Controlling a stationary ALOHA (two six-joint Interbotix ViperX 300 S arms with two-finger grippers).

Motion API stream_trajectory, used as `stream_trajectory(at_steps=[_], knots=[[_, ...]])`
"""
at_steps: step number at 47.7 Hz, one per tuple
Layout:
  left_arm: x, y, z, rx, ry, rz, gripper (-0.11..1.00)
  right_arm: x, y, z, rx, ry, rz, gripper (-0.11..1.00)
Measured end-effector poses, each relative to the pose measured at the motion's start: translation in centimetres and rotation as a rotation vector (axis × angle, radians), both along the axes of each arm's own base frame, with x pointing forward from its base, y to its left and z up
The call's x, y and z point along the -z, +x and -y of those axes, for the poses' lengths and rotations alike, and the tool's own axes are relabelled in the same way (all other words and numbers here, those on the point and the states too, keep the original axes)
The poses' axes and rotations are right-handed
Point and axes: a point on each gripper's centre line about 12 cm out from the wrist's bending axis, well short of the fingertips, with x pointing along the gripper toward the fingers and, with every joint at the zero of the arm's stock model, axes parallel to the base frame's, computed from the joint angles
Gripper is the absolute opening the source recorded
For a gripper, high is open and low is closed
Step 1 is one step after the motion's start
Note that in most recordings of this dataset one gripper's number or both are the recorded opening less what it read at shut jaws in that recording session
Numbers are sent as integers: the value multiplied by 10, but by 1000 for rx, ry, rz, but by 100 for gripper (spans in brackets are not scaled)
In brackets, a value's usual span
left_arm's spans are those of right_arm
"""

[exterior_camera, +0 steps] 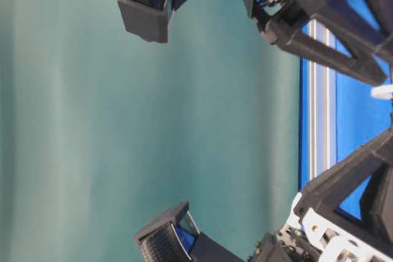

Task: Insert the wire through the string loop located in the center.
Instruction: 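Close the left gripper on the USB plug past the loop, then open the right gripper and pull the cable leftward with the left gripper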

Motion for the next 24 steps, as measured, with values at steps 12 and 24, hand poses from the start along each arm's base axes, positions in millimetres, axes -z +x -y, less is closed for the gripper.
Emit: stream_trajectory(at_steps=[12,24], knots=[[0,0,0,0,0,2,9,1,0,0,0,-1,-9,93],[1,-1,0,1,2,-4,9,0,0,0,0,0,-8,93]])
